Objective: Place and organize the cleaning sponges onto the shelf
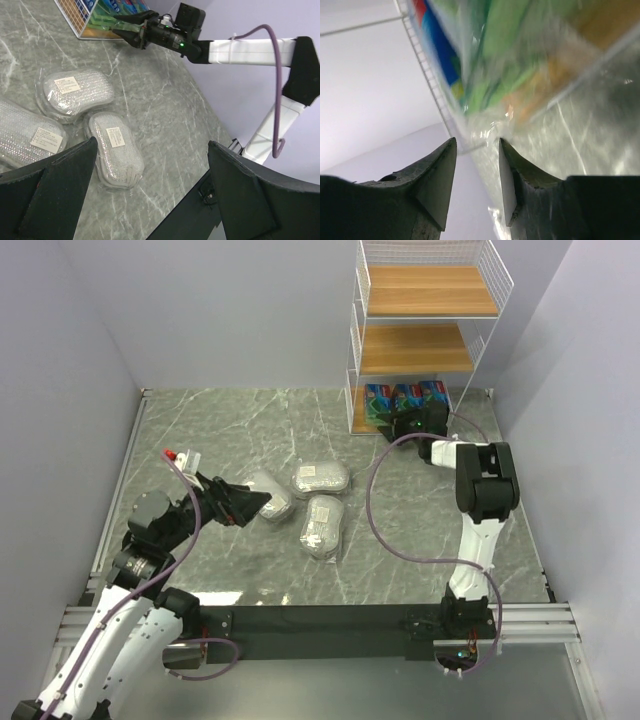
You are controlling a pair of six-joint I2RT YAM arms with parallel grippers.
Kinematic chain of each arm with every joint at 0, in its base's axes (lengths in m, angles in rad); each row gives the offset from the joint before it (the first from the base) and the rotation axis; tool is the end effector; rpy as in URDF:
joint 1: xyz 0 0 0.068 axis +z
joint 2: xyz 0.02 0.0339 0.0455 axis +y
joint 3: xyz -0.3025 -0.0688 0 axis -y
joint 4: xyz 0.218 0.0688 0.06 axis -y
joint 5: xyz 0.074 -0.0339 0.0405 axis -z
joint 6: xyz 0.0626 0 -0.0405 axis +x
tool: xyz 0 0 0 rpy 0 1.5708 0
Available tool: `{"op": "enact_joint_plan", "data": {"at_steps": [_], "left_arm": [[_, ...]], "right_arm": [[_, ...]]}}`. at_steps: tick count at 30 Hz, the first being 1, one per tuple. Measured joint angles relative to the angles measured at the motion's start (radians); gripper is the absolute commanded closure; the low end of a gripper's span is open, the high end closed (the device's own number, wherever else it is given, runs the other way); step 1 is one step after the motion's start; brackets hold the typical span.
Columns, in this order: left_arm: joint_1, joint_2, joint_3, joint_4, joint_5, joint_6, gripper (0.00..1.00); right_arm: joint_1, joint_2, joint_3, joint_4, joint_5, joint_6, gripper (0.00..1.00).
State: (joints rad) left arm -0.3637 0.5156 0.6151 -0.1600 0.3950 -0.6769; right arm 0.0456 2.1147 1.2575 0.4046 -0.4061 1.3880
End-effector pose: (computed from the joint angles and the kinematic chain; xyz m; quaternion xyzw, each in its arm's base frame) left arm 0.0843 -0.0578 0.3360 0.0215 0.7263 -0.4581 0.5121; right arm 0.4812 0.0467 0.1893 0.4326 0.7167 0.4702 0.2794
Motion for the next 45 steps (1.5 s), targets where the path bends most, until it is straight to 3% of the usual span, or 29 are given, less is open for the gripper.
{"op": "enact_joint_plan", "data": {"at_steps": [11, 17, 24, 33, 39, 45], "left_arm": [[0.0, -0.002, 0.0, -0.003, 0.0, 0.0, 0.01], [0.0, -0.003, 0.0, -0.003, 0.0, 0.0, 0.01], [0.0, 0.011, 0.0, -0.002, 0.0, 0.0, 0.01], [0.0, 0.045, 0.0, 0.02, 0.0, -0.014, 0.01], [0.0, 0.062, 0.0, 0.043, 0.004, -0.024, 0.01], [0.0, 0.071, 0.0, 0.044, 0.008, -0.026, 0.01]], "right_arm": [[-0.067, -0.28, -0.233, 0.088, -0.055, -0.042, 0.53], [-0.053, -0.426, -0.381, 0.037, -0.154, -0.21, 0.53], [0.135, -0.727, -0.594, -0.169, -0.189, -0.482, 0.53], [0.404, -0.953, -0.665, -0.411, -0.01, -0.649, 0.53], [0.571, -0.944, -0.669, -0.467, 0.15, -0.637, 0.52], [0.692, -0.814, -0.636, -0.488, 0.277, -0.606, 0.5]]}}
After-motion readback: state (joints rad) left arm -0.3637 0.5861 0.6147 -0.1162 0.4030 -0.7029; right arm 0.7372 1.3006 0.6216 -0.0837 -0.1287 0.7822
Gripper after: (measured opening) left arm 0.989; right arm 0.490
